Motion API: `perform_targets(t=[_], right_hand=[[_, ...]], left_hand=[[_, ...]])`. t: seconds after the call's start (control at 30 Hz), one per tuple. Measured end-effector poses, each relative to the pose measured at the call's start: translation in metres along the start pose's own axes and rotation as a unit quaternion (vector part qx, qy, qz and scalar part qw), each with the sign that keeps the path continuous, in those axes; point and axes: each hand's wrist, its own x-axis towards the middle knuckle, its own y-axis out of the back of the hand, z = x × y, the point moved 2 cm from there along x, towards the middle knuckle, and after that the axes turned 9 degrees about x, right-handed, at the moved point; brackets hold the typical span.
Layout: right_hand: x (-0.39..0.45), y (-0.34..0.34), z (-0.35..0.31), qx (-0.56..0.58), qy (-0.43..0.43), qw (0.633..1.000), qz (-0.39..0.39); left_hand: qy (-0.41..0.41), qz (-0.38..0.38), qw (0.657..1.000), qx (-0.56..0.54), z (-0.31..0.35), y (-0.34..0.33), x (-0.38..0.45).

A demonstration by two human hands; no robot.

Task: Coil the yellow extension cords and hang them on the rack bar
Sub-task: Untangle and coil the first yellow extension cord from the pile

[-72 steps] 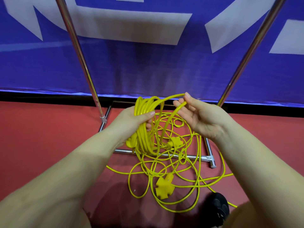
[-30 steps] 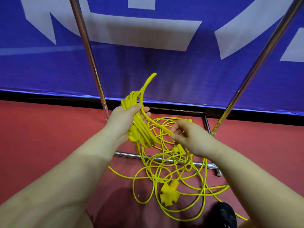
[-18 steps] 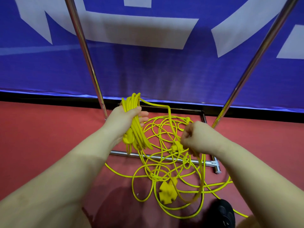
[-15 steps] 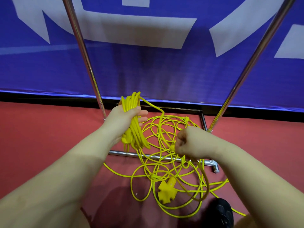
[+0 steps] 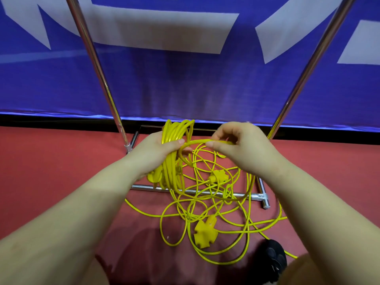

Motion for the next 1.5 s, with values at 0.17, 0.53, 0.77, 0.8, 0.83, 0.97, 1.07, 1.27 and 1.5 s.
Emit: perform_targets(t=[0.17,0.53,0.77,0.8,0.83,0.97,1.07,1.27,1.5], right_hand=[[0.006,0.003,0.012,-0.064,-0.042,0.997,-0.003],[0.002,-0.011,-0.002,-0.018,0.008,0.992,-0.123],[0.000,-0.004,0.026,-0.025,-0.130,0.978,-0.161],[0.002,0.001,0.025,0.043,-0.116,0.985,-0.119],[0.003,0.005,0.024,0.098,-0.099,0.987,-0.075],[0.004,0.007,0.023,0.115,-0.052,0.991,-0.048],[0.003,0.002,0.023,0.089,-0.048,0.992,-0.071],[0.001,-0.018,0.020,-0.041,-0.044,0.991,-0.118],[-0.002,-0.042,0.012,-0.003,-0.051,0.995,-0.081]], left_hand=[[0.037,-0.072,0.996,-0.041,0.002,-0.009,-0.004],[0.034,-0.137,0.990,-0.029,-0.001,-0.025,-0.014],[0.023,0.001,0.995,-0.099,0.002,-0.002,-0.003],[0.023,0.013,0.995,-0.098,0.003,0.002,-0.002],[0.024,0.016,0.996,-0.086,0.003,0.004,-0.002],[0.048,-0.015,0.998,-0.029,-0.002,0.007,-0.001],[0.070,-0.025,0.996,-0.058,-0.004,0.003,0.000],[0.068,-0.065,0.994,-0.049,-0.008,-0.010,-0.003],[0.023,-0.056,0.998,0.033,-0.005,-0.014,-0.004]])
